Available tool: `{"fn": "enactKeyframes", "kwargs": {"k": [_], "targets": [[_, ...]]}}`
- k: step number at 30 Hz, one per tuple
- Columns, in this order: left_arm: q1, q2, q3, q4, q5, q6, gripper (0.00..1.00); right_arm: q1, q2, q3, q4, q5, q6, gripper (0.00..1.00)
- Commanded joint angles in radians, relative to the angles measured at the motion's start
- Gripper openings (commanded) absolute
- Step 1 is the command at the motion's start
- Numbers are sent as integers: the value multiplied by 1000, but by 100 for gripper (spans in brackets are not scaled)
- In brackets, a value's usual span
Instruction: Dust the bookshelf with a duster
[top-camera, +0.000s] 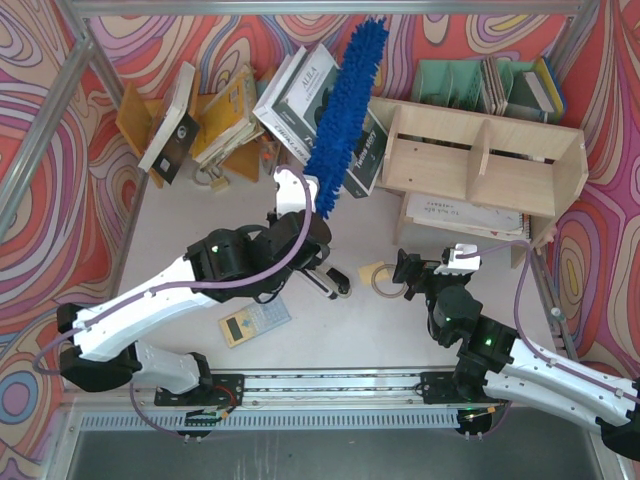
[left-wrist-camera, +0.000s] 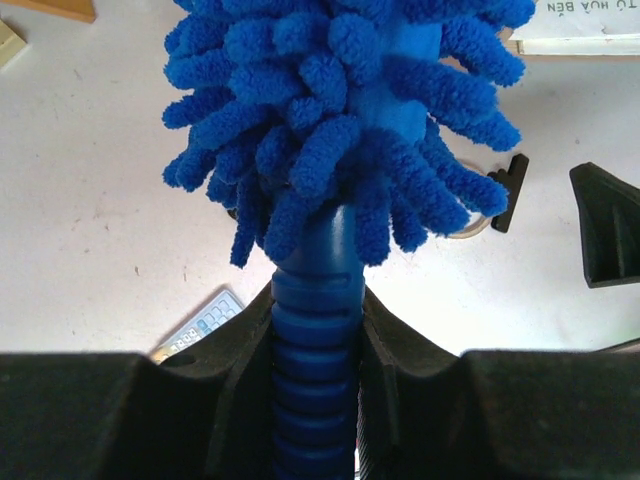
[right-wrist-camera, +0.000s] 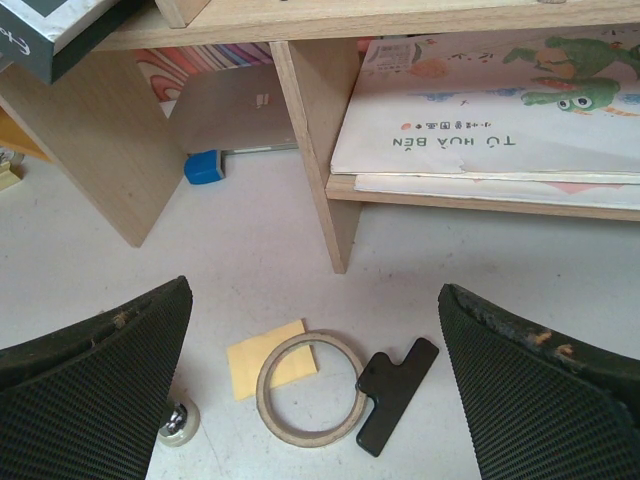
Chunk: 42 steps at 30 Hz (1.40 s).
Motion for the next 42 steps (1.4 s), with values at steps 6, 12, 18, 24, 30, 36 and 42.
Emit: {"fn": "enactKeyframes", "kwargs": {"k": [6,12,18,24,30,36,42], "targets": [[21,47,37,47,-14,31,0,-1,-10,29,-11,29,14,99],[15,38,26,127,115,100,0,-1,-12,30,-12,31,13,99],[-1,-94,-104,254,72,265,0,-2,-15,27,-12,29,13,99],[-1,-292,-335,515,13,619,0,-1,-13,27,-11,28,13,99],[13,-443,-606,860,-28,1006,0,-2,-9,27,-12,32,14,99],[236,-502,-755,1009,195,1176,0,-2,26,32,-4,31,8,99],[453,-516,-769,1071,482,1221,0,-1,39,35,-4,34,8,99]]}}
